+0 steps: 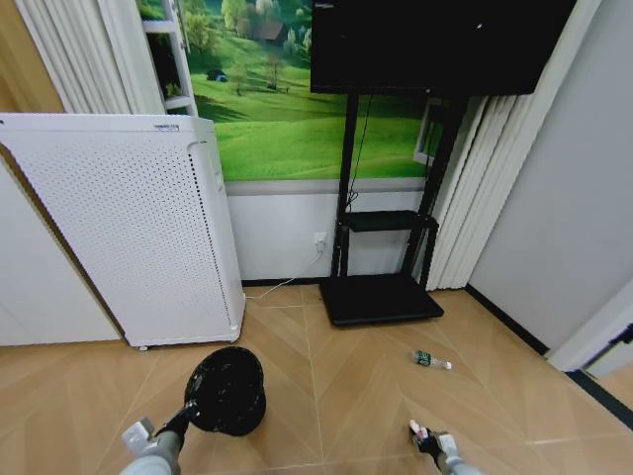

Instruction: Pick up the trash bin and place the garbage on the floor into it.

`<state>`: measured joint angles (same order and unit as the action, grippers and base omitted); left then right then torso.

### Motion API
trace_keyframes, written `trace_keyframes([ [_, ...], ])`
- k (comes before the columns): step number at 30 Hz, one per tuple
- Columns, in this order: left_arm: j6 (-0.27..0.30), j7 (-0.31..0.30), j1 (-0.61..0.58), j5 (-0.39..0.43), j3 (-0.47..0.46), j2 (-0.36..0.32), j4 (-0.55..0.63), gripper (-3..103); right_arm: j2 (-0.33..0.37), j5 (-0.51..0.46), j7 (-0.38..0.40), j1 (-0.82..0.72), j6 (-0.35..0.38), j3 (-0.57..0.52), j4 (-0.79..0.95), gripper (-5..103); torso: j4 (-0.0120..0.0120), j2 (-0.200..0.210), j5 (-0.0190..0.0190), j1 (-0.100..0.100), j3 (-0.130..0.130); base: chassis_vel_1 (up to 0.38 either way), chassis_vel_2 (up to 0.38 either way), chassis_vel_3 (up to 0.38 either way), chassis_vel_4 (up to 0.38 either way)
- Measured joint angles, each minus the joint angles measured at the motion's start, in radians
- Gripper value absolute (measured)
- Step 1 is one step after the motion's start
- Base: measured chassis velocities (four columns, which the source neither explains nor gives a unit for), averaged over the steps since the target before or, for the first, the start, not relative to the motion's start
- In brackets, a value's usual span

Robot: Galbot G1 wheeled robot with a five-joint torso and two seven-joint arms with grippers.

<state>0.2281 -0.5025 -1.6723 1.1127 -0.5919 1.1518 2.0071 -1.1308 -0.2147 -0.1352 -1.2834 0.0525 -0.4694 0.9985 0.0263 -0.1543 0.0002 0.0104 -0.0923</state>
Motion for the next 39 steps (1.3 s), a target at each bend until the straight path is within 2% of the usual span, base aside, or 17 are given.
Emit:
trace_keyframes([
  [5, 0.000, 0.002, 0.030, -0.005, 0.020, -0.010, -0.025, 4, 0.018, -0.037, -0.003, -0.047, 0.005, -0.022, 0.098, 42, 0.0000, 0.000, -0.0001, 0.000, 0.000, 0.000, 0.000, 0.000, 0.000],
  [7, 0.011, 0.013, 0.075, 0.012, 0.053, -0.038, -0.048, 4, 0.038, -0.090, -0.021, -0.102, -0.012, -0.052, 0.242, 42, 0.0000, 0.000, -0.0005, 0.000, 0.000, 0.000, 0.000, 0.000, 0.000],
  [8, 0.011, 0.013, 0.075, 0.012, 0.053, -0.038, -0.048, 4, 0.038, -0.090, -0.021, -0.102, -0.012, -0.052, 0.242, 42, 0.0000, 0.000, -0.0005, 0.000, 0.000, 0.000, 0.000, 0.000, 0.000],
  [9, 0.018, 0.054, 0.094, 0.021, 0.066, -0.054, -0.061, 4, 0.045, -0.089, -0.037, -0.124, -0.061, -0.068, 0.293, 42, 0.0000, 0.000, -0.0002, 0.000, 0.000, 0.000, 0.000, 0.000, 0.000],
  [10, 0.018, 0.054, 0.094, 0.021, 0.066, -0.054, -0.061, 4, 0.045, -0.089, -0.037, -0.124, -0.061, -0.068, 0.293, 42, 0.0000, 0.000, -0.0002, 0.000, 0.000, 0.000, 0.000, 0.000, 0.000],
  [12, 0.032, 0.117, 0.122, 0.013, 0.091, -0.078, -0.086, 4, 0.058, -0.099, -0.053, -0.170, -0.106, -0.095, 0.391, 42, 0.0000, 0.000, -0.0002, 0.000, 0.000, 0.000, 0.000, 0.000, 0.000],
  [13, 0.032, 0.117, 0.122, 0.013, 0.091, -0.078, -0.086, 4, 0.058, -0.099, -0.053, -0.170, -0.106, -0.095, 0.391, 42, 0.0000, 0.000, -0.0002, 0.000, 0.000, 0.000, 0.000, 0.000, 0.000],
  [15, 0.045, 0.180, 0.148, -0.005, 0.124, -0.106, -0.112, 4, 0.072, -0.142, -0.054, -0.223, -0.119, -0.113, 0.518, 42, 0.0005, 0.000, -0.0002, 0.000, 0.000, 0.000, 0.000, 0.000, 0.000],
  [16, 0.045, 0.180, 0.148, -0.005, 0.124, -0.106, -0.112, 4, 0.072, -0.142, -0.054, -0.223, -0.119, -0.113, 0.518, 42, 0.0005, 0.000, -0.0002, 0.000, 0.000, 0.000, 0.000, 0.000, 0.000],
  [18, 0.048, 0.214, 0.152, -0.033, 0.140, -0.119, -0.132, 4, 0.100, -0.194, -0.053, -0.260, -0.110, -0.100, 0.682, 42, 0.0001, 0.000, -0.0007, 0.000, 0.000, 0.000, 0.000, 0.000, 0.000],
  [22, 0.047, 0.241, 0.165, -0.065, 0.167, -0.126, -0.165, 4, 0.119, -0.210, -0.053, -0.271, -0.104, -0.075, 0.781, 42, -0.0006, 0.000, 0.0000, 0.000, 0.000, 0.000, 0.000, 0.000, 0.000],
  [24, 0.042, 0.287, 0.227, -0.111, 0.256, -0.140, -0.245, 4, 0.130, -0.203, -0.055, -0.278, -0.105, -0.031, 0.891, 42, -0.0003, 0.000, -0.0004, 0.000, 0.000, 0.000, 0.000, 0.000, 0.000],
  [25, 0.042, 0.287, 0.227, -0.111, 0.256, -0.140, -0.245, 4, 0.130, -0.203, -0.055, -0.278, -0.105, -0.031, 0.891, 42, -0.0003, 0.000, -0.0004, 0.000, 0.000, 0.000, 0.000, 0.000, 0.000],
  [27, 0.039, 0.312, 0.275, -0.123, 0.332, -0.151, -0.284, 4, 0.134, -0.197, -0.054, -0.285, -0.101, -0.004, 0.950, 42, -0.0001, 0.000, -0.0003, 0.000, 0.000, 0.000, 0.000, 0.000, 0.000],
  [28, 0.025, 0.384, 0.374, -0.168, 0.456, -0.172, -0.344, 4, 0.139, -0.178, -0.054, -0.314, -0.097, 0.040, 1.037, 42, 0.0001, 0.000, -0.0002, 0.000, 0.000, 0.000, 0.000, 0.000, 0.000],
  [29, 0.015, 0.430, 0.422, -0.194, 0.503, -0.182, -0.363, 4, 0.141, -0.160, -0.056, -0.331, -0.096, 0.066, 1.070, 42, 0.0001, 0.000, -0.0004, 0.000, 0.000, 0.000, 0.000, 0.000, 0.000],
  [39, -0.011, 0.529, 0.482, -0.180, 0.588, -0.225, -0.325, 4, 0.148, -0.070, -0.096, -0.361, -0.118, 0.178, 1.121, 42, 0.0001, 0.000, -0.0004, 0.000, 0.000, 0.000, 0.000, 0.000, 0.000],
])
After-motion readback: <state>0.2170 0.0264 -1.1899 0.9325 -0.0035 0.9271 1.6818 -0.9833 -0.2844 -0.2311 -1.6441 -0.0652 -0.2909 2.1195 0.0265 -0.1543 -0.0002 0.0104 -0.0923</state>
